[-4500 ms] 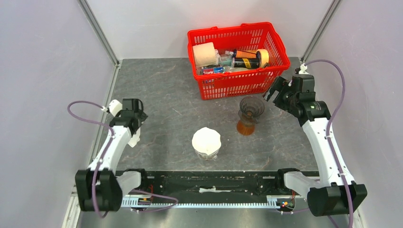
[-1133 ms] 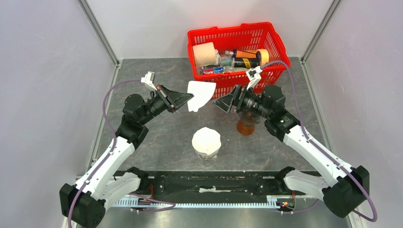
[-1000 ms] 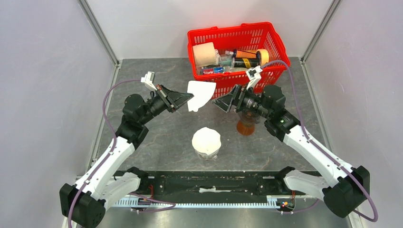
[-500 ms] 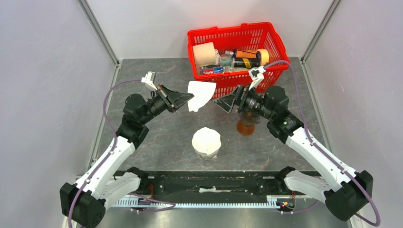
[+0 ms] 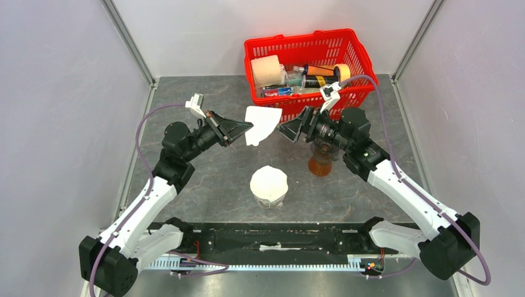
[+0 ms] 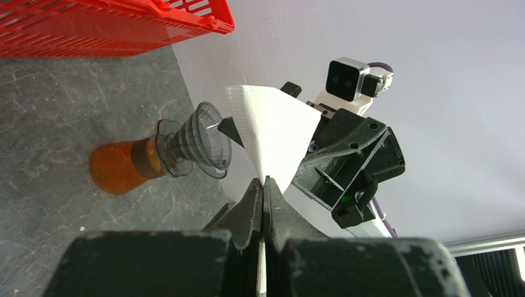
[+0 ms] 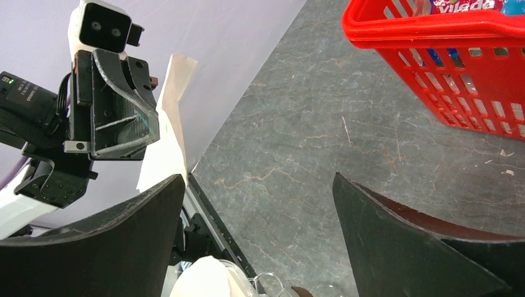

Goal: Place the coffee filter in the dripper

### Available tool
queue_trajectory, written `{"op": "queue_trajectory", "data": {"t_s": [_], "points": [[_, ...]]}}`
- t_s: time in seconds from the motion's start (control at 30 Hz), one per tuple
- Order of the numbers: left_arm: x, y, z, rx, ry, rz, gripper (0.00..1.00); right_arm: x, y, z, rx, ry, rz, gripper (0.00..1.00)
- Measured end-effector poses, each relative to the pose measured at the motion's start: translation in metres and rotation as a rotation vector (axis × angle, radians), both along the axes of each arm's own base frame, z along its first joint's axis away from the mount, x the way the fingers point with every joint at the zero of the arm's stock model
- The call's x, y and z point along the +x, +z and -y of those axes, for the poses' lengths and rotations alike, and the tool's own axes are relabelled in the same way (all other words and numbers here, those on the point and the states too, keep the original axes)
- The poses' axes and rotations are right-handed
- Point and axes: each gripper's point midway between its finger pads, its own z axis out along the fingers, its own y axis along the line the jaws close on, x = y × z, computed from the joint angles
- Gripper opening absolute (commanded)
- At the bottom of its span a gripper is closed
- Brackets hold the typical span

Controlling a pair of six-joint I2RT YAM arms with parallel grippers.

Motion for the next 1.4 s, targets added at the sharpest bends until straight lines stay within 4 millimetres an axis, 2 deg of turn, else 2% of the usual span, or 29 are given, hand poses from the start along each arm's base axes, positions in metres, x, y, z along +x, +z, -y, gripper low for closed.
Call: {"op": "queue_trajectory", "data": {"t_s": [0.27, 0.6, 0.7, 1.0, 1.03, 1.1, 1.17, 1.2, 1.27, 1.4], "points": [[0.002, -0.003, 0.002, 0.003, -0.007, -0.005, 0.02, 0.011, 0.005, -0.005, 0.030, -0.015, 0.002, 0.96], [-0.001, -0.001, 0.005, -0.004, -0.018, 0.010, 0.02, 0.022, 0.007, -0.018, 0.102, -0.015, -0.053, 0.84], [-0.001, 0.001, 0.007, -0.007, -0.021, 0.017, 0.02, 0.021, 0.007, -0.024, 0.122, -0.006, -0.073, 0.74], [0.005, -0.005, 0.013, -0.006, -0.022, 0.012, 0.03, 0.016, 0.017, -0.038, 0.192, 0.030, -0.092, 0.24], [0.006, -0.005, 0.014, -0.006, -0.022, 0.011, 0.05, 0.015, 0.018, -0.039, 0.198, 0.033, -0.093, 0.19], [0.008, -0.007, 0.014, -0.004, -0.017, 0.006, 0.21, 0.014, 0.021, -0.040, 0.208, 0.037, -0.091, 0.02], [0.008, -0.008, 0.015, -0.001, -0.017, 0.005, 0.53, 0.014, 0.021, -0.040, 0.210, 0.035, -0.091, 0.00], [0.009, -0.009, 0.015, 0.004, -0.017, 0.008, 0.61, 0.014, 0.021, -0.040, 0.208, 0.032, -0.093, 0.00], [0.009, -0.012, 0.015, 0.020, -0.018, 0.010, 0.73, 0.016, 0.017, -0.038, 0.187, 0.017, -0.106, 0.00], [0.009, -0.027, 0.010, 0.131, 0.002, -0.015, 0.83, 0.027, 0.010, -0.027, 0.088, -0.080, -0.152, 0.00]]}}
